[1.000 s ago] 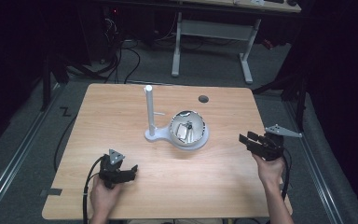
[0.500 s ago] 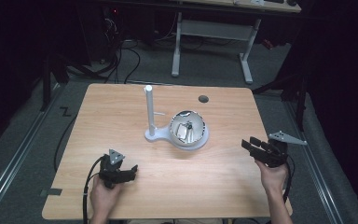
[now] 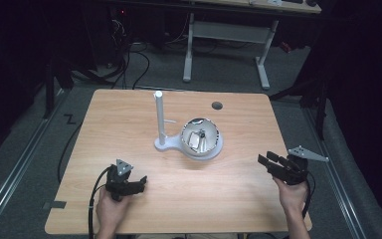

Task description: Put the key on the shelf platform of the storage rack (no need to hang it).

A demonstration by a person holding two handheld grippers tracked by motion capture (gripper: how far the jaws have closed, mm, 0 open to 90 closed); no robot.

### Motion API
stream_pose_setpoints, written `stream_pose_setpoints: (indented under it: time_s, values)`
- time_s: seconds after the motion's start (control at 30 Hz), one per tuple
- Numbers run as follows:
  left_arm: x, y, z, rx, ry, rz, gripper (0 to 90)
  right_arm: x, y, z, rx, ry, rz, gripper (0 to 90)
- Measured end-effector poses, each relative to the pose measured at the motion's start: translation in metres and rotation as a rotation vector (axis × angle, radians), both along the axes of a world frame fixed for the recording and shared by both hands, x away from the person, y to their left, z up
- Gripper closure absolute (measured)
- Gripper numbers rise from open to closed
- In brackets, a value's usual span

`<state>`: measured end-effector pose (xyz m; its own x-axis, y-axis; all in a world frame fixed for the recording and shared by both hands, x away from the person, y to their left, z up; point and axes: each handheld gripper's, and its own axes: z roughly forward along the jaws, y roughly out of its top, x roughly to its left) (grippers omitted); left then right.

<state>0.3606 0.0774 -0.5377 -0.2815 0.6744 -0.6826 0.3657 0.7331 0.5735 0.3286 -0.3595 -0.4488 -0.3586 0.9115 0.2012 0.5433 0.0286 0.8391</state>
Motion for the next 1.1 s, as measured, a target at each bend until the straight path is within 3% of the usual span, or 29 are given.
stream_pose_setpoints:
  time_s: [1.1]
  values:
    - [0.0, 0.0, 0.0, 0.001, 0.0, -0.001, 16.8, -0.01, 0.02, -0.033, 0.027, 0.055, 0.045, 53.9]
